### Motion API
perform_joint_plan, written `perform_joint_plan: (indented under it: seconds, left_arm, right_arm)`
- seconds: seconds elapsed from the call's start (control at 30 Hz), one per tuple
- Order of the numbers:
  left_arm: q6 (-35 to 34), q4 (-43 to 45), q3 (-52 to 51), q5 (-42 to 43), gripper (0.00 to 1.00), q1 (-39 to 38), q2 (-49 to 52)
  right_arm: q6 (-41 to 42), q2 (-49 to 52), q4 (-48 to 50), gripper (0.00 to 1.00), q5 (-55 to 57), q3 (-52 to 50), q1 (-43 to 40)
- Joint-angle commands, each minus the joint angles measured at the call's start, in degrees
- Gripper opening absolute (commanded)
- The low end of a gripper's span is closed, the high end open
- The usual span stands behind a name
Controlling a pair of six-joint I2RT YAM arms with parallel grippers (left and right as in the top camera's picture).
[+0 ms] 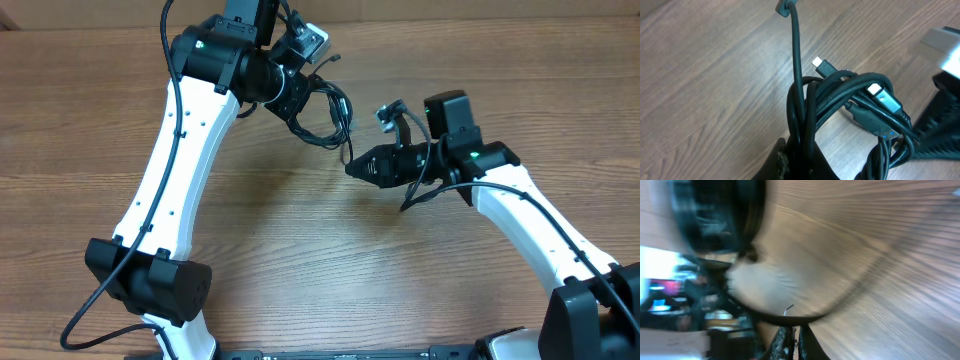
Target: Untangle cables
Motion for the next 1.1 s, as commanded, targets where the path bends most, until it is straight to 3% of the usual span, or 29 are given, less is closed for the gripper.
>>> perform_joint_plan:
  seconds: [0.0, 0.1, 0.13, 0.2, 0.37, 0.47, 0.67, 0.77, 0.87, 0.9, 0.97, 1.07]
  left_arm:
    - [-1.5, 1.3, 0.5, -0.1, 0.04, -0.3, 0.2]
    - [-0.8, 1.6, 0.5, -0.1, 0.05, -1.0, 0.3]
    - [0.5, 1.4, 0.5, 0.0, 0.05, -1.1, 0.3]
    - [5.2, 0.1, 0.5, 1.6, 0.04, -1.1, 0.3]
    - [26.7, -8.1, 0.5, 13.6, 0.04, -0.9, 0.3]
    - [32.0, -11.1, 0.5, 18.4, 0.04, -0.9, 0.3]
    - [32.4, -10.6, 0.5, 19.8, 0.04, -0.9, 0.3]
    - [32.4, -10.1, 0.5, 19.8, 0.04, -0.9, 0.3]
    - [32.4, -10.4, 0.5, 19.8, 0.04, -1.0, 0.3]
    - [32.4, -10.6, 0.5, 19.8, 0.04, -1.0, 0.3]
    - [32.4, -10.9, 0.5, 19.8, 0.04, -1.0, 0.3]
    - [32.4, -10.9, 0.5, 19.2, 0.04, -1.0, 0.3]
  right_arm:
    - [2.9, -1.5, 1.5, 0.04, -13.0, 1.0, -2.1]
    - [2.8, -1.6, 1.6, 0.11, -10.1, 1.0, -3.9]
    - [2.8, -1.6, 1.4, 0.18, -8.7, 1.0, -4.6]
    - [2.8, -1.6, 1.7, 0.56, -6.9, 1.0, -6.4]
    - [2.6, -1.6, 6.0, 0.99, -7.3, 1.0, -10.1]
    - [2.6, -1.5, 9.6, 1.0, -10.5, 1.0, -9.4]
    - [2.2, -1.5, 10.7, 0.96, -13.2, 0.9, -5.2]
    - [2.2, -1.5, 11.1, 0.88, -14.2, 0.9, -3.5]
    - [3.2, -1.5, 12.7, 0.62, -16.2, 0.9, -2.4]
    - [3.8, -1.5, 13.4, 0.58, -17.1, 0.9, -2.2]
    - [4.3, -1.5, 14.3, 0.53, -18.9, 0.9, -1.8]
    - [4.3, -1.5, 14.2, 0.56, -18.9, 0.9, -1.7]
